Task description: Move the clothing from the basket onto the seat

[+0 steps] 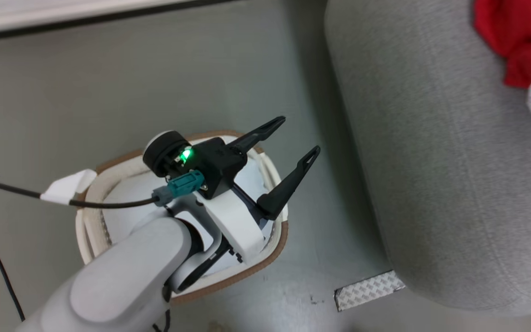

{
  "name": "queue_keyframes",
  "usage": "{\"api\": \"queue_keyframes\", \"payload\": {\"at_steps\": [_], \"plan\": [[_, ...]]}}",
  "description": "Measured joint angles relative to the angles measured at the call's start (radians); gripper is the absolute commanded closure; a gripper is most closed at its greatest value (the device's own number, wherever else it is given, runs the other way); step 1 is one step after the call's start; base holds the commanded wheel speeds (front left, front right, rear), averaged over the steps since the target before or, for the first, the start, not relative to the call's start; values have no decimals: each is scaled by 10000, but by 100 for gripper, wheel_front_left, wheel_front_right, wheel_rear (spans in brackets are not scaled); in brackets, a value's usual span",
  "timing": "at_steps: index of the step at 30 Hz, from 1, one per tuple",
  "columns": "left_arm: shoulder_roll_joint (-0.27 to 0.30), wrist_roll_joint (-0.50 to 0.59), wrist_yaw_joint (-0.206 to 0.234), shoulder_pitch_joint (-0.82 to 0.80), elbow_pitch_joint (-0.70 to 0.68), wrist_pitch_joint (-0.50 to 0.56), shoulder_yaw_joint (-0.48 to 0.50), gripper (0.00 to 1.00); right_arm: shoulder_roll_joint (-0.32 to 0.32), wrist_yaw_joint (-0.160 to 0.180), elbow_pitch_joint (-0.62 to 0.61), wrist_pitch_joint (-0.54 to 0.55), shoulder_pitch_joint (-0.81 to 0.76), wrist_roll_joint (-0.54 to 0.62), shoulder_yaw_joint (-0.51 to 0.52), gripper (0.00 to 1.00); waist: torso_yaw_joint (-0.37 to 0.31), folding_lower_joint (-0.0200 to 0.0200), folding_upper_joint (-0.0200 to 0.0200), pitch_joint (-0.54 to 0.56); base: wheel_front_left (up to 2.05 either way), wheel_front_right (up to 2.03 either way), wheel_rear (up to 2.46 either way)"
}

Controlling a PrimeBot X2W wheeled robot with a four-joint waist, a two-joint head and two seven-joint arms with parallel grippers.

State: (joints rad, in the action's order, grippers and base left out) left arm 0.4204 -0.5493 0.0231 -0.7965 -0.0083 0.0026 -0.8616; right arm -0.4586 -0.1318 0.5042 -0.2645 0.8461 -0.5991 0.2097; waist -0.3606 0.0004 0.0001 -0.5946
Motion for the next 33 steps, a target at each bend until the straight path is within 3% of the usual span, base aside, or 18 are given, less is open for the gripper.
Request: {"api": "queue_keyframes", "payload": {"at_steps": [4, 9, 10, 13, 14, 15, 26, 33], "plan": [[21, 29, 2, -83, -52, 12, 13, 0, -441, 0, 1369, 213, 481, 311, -88, 100, 293, -1, 0, -542, 0, 0, 0], [59, 31, 4, -149, -21, -88, 44, 0, -508, 0, 3177, 1519, 1020, 466, -708, 98, 687, -1, 0, -934, 0, 0, 0], [63, 31, 10, -149, -2, -132, 54, 0, -495, 0, 3578, 1900, 1112, 445, -796, 86, 751, -1, 0, -973, 0, 0, 0], [50, 31, 13, -146, 69, -232, 52, 0, -435, 0, 4305, 2748, 1273, 431, -1193, 63, 894, -2, 0, -974, 0, 0, 0], [46, 29, 13, -144, 104, -268, 46, 0, -439, 0, 4454, 3039, 1338, 428, -1367, 25, 920, -2, 0, -941, 0, 0, 0], [35, 29, 13, -141, 130, -301, 48, 0, -439, 0, 4535, 3193, 1377, 387, -1496, 0, 941, -2, 0, -897, 0, 0, 0], [-184, -163, 44, 175, 621, -752, -6, 0, -755, 0, 4778, 4234, 1301, -125, -2815, 0, 961, -3, -1, -23, 0, 0, 0], [-357, -418, 113, 639, 1003, -1120, -4, 0, -1296, 0, 4100, 5292, 569, -690, -3689, 0, 973, -5, -1, 975, 0, 0, 0]]}}
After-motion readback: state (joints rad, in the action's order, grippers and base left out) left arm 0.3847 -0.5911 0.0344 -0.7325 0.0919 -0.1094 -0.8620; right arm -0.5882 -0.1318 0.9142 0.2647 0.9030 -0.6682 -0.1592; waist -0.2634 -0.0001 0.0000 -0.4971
